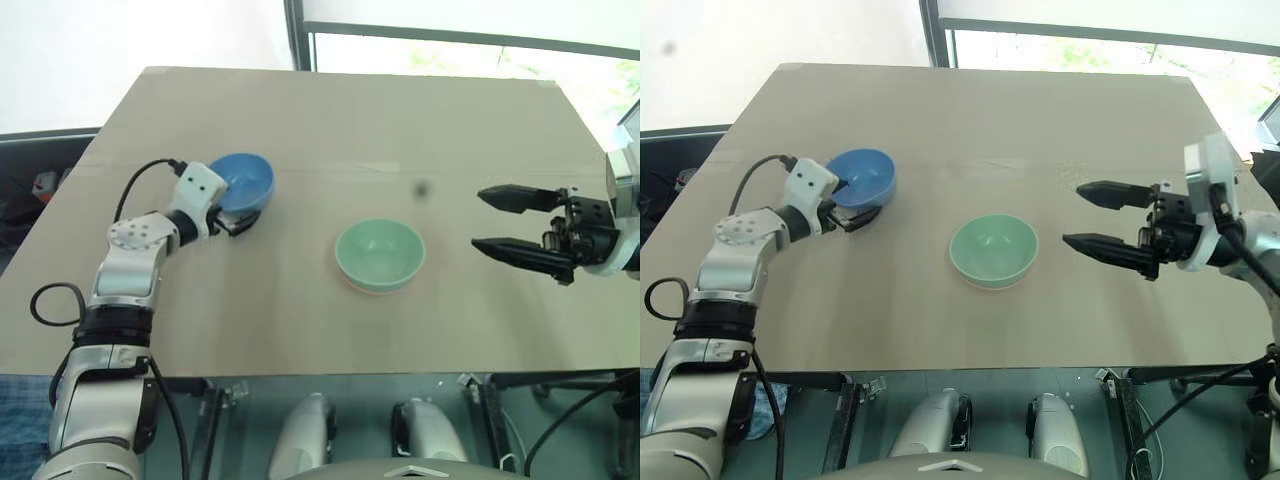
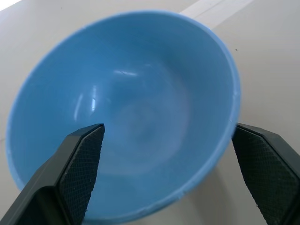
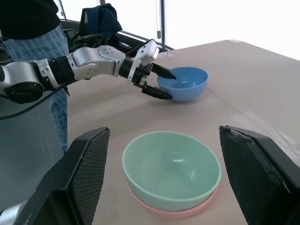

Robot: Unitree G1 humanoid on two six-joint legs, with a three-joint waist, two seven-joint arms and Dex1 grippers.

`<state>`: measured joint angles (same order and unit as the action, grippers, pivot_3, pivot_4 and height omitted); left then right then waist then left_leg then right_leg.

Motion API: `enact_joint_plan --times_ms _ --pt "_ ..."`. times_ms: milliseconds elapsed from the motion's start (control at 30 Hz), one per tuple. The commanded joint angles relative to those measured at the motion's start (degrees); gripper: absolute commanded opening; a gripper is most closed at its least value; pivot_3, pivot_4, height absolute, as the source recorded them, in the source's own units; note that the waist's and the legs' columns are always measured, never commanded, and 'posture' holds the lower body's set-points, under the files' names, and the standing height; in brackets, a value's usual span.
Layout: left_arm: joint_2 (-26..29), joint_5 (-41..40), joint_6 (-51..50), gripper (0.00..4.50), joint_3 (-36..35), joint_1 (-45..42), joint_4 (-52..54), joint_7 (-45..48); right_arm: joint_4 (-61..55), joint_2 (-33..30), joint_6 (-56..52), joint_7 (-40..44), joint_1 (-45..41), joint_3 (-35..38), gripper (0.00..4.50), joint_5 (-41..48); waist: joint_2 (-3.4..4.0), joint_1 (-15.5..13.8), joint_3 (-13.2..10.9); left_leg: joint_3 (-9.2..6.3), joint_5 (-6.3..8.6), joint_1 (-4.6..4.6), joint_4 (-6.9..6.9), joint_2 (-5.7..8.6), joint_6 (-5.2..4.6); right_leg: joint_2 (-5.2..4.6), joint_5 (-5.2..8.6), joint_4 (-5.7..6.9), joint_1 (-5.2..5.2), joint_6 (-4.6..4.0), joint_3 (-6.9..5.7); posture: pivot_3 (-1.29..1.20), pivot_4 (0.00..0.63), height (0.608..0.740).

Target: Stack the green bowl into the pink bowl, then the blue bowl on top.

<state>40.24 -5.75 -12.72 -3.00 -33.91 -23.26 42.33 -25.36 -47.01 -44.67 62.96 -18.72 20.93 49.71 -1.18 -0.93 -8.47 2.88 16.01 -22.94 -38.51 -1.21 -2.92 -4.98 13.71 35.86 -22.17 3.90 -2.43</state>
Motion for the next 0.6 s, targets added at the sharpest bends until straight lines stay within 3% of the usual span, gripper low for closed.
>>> enact_joint_plan --times_ms 33,100,200,500,600 --pt "-0.38 1.04 3.46 4.5 1.19 -2.73 -1.72 1.24 -1.93 -1.17 1.69 -1.05 0.12 0.54 3.9 0.64 0.0 0.02 0.0 0.0 0.0 0.0 -0.01 0.0 0.0 0.0 0.0 0.0 0.0 0.0 0.0 0.0 0.15 0.74" --pt "-0.62 1.09 4.21 4.5 1.91 -3.64 -2.91 2.24 -2.06 -1.15 2.07 -1.56 0.55 0.44 3.9 0.45 0.0 0.09 0.0 0.0 0.0 0.01 -0.03 0.0 0.0 0.0 0.0 0.0 0.0 0.0 0.01 0.0 0.15 0.74" --pt "-1.05 1.58 5.94 3.75 2.85 -5.35 -5.14 3.79 -2.36 -1.01 2.84 -2.15 1.1 0.01 3.97 0.11 0.0 0.1 0.0 0.0 0.0 0.01 -0.03 0.0 0.0 0.02 0.0 0.01 0.0 0.0 0.0 0.0 0.15 0.74" --pt "-1.38 3.43 9.58 0.1 4.16 -8.96 -10.56 5.94 -2.42 -1.45 4.47 -3.12 2.65 0.27 3.97 0.13 -0.02 0.1 -0.01 0.0 0.0 0.0 -0.06 0.0 0.0 0.02 0.0 0.02 0.0 0.01 0.0 0.0 0.15 0.74" --pt "-1.66 4.13 10.43 0.1 4.53 -10.24 -12.29 6.17 -2.59 -1.57 4.94 -3.33 3.36 0.3 3.97 0.06 -0.02 0.05 -0.01 0.01 0.0 0.0 -0.06 0.01 0.0 0.03 0.0 0.01 0.0 0.01 -0.01 0.0 0.15 0.74"
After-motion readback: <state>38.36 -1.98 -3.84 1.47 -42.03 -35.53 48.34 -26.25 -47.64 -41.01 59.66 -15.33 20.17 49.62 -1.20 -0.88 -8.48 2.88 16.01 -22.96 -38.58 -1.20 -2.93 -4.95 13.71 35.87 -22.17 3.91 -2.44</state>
